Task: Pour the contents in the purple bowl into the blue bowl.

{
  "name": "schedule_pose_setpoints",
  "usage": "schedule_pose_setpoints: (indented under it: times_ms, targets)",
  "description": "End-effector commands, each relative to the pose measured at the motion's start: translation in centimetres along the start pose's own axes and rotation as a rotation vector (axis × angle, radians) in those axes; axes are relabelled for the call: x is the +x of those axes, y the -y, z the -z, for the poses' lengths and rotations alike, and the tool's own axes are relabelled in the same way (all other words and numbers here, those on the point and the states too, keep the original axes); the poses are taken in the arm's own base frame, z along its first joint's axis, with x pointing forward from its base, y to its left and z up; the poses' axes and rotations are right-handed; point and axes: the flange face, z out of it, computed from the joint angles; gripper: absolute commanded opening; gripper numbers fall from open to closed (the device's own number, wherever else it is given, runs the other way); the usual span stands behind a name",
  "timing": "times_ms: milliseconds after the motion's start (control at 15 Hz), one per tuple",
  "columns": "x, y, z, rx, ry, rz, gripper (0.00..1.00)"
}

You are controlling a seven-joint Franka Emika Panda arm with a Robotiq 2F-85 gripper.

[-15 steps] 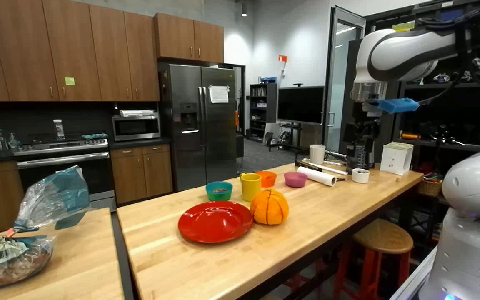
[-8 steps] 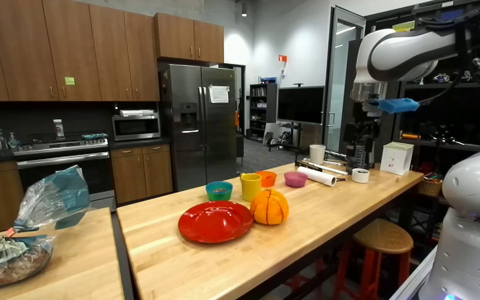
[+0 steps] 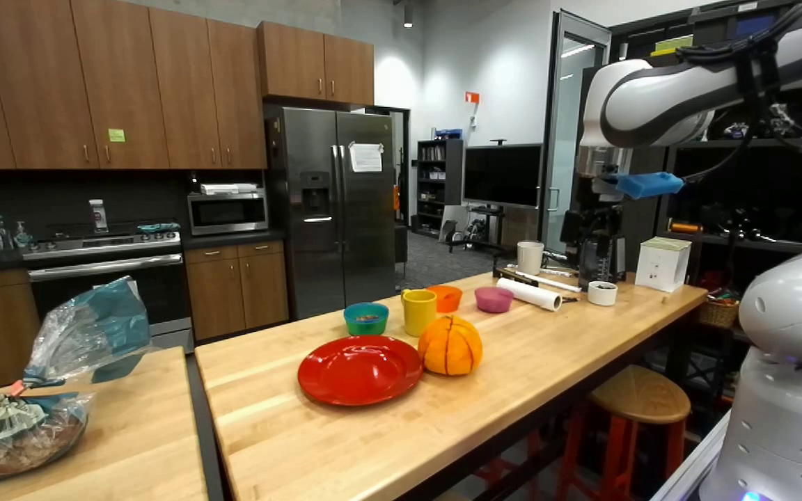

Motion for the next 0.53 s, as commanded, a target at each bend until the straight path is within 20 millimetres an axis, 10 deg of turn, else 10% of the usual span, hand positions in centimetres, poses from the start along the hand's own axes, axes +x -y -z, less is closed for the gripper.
schedule_pose_setpoints:
  times_ms: [0, 467]
  targets:
    - [2.6, -0.1, -1.7, -0.029, -0.009, -0.026, 1.0]
    - [7.2, -1.2, -6.5, -0.095, -0.092, -0.127, 1.0]
